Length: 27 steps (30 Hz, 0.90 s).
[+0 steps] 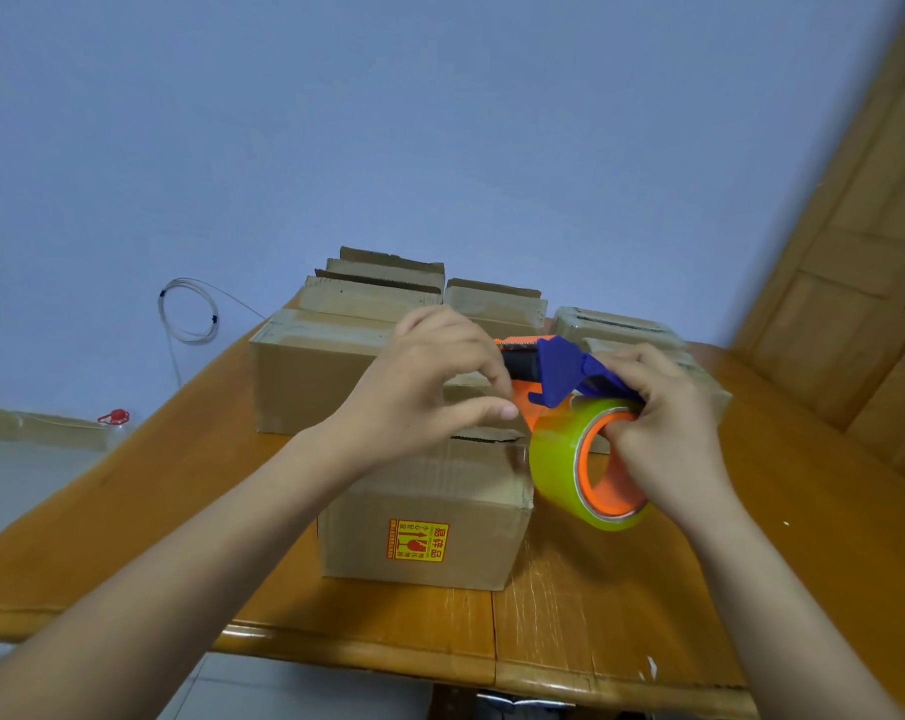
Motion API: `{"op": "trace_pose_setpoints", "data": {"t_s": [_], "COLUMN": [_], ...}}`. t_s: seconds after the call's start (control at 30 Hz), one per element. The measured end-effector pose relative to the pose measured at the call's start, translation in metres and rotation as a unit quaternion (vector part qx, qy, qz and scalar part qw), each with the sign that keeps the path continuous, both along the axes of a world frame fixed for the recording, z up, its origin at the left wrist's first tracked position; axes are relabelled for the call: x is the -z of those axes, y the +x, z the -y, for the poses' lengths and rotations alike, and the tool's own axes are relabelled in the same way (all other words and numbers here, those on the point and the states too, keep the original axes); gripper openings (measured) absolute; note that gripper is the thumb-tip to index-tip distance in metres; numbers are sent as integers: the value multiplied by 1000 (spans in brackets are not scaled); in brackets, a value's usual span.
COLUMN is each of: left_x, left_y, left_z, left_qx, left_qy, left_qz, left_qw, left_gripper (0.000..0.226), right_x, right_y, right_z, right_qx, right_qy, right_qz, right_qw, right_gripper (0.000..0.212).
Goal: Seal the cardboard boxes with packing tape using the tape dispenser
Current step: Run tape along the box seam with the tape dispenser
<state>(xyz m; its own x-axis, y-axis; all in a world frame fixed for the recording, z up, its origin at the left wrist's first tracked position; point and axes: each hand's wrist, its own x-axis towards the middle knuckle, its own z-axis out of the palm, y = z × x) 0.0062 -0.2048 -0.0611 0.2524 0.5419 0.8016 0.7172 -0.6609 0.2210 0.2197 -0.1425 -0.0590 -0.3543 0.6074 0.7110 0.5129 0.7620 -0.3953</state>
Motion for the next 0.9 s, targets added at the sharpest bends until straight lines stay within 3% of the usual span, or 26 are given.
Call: {"op": "trace_pose_setpoints", "data": {"t_s": [0.37,0.67,0.9], "left_x": [-2,-5,-6], "left_y": [4,1,-7], "left_z": [2,-1,-4], "left_qx": [-77,-64,-38], "left_qy": [7,15,47], "left_qz": [62,19,11], "left_qw": [995,998,998], "left_gripper": [26,27,21], "right_x": [13,30,22], "right_y": [2,8,17], "right_z": [6,3,-7], "right_qx": [-35,-73,-91], "right_qy": [-42,-50,-33], "right_qz": [4,26,85], "right_qw": [999,996,992], "right_gripper": [50,50,73]}}
